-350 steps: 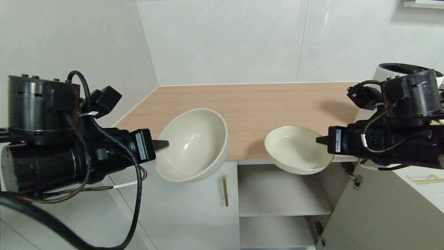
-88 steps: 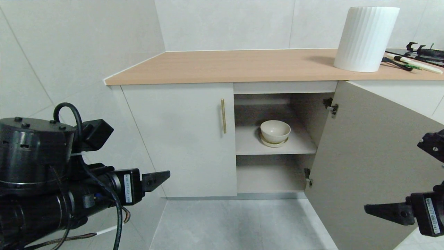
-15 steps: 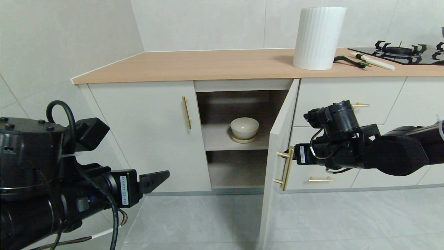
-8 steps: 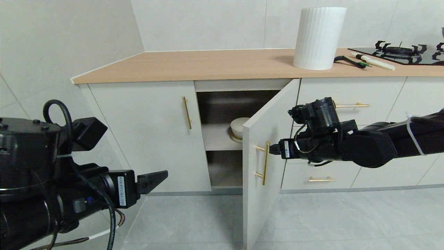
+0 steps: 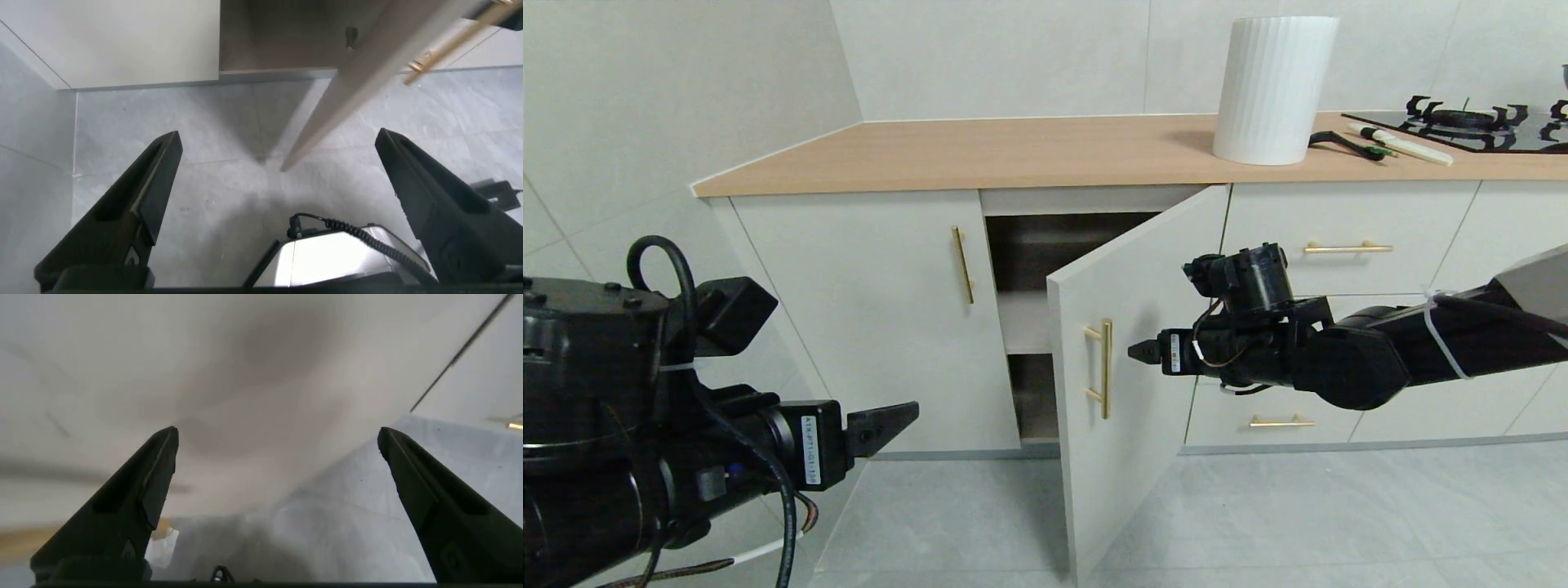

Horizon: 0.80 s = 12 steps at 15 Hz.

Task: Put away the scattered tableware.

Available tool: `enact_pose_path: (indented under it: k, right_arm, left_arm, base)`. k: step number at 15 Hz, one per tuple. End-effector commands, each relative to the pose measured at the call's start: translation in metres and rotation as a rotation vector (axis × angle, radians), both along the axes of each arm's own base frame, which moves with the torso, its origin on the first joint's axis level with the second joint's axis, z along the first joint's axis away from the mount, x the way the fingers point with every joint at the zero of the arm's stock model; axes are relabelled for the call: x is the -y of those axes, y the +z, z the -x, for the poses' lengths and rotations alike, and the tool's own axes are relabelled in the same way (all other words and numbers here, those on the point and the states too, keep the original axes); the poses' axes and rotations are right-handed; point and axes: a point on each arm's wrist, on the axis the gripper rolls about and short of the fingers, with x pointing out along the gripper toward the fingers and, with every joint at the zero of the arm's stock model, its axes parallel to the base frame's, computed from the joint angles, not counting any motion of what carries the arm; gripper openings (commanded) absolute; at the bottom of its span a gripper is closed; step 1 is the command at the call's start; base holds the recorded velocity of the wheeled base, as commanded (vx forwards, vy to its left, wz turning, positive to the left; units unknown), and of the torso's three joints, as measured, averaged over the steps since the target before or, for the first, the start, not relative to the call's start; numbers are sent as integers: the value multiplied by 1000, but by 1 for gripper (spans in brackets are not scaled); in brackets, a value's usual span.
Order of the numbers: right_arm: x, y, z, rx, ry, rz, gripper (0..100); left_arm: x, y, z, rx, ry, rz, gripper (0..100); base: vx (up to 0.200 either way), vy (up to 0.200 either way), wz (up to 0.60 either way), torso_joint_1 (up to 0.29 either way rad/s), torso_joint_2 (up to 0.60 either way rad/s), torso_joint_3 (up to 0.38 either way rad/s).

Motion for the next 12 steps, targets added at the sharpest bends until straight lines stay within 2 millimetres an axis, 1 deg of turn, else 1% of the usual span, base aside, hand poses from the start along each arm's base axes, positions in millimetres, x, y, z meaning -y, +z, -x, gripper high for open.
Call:
enact_pose_path:
  k: [1,4,9,12]
  right_arm:
    - [-1,-3,-1,-6,0,2,100]
    - [-6,-6,-5,-16,-10,-18,100]
    - [-17,-7,-9,-36,-31,-85,100]
    - [-19,-8,-10,-41,-39,-98,100]
  left_arm:
    - [-1,0,1,-2,-1,-5,100]
    - [-1,-4,1,-4,-15,-39,100]
    - [-2,-1,0,4,-6,-33,100]
    - [-2,-1,0,4,-6,-31,100]
  base:
    - [0,0,0,0,0,0]
    - [0,0,0,0,0,0]
    - [200,0,0,3,2,4]
    - [200,0,0,2,4,-2]
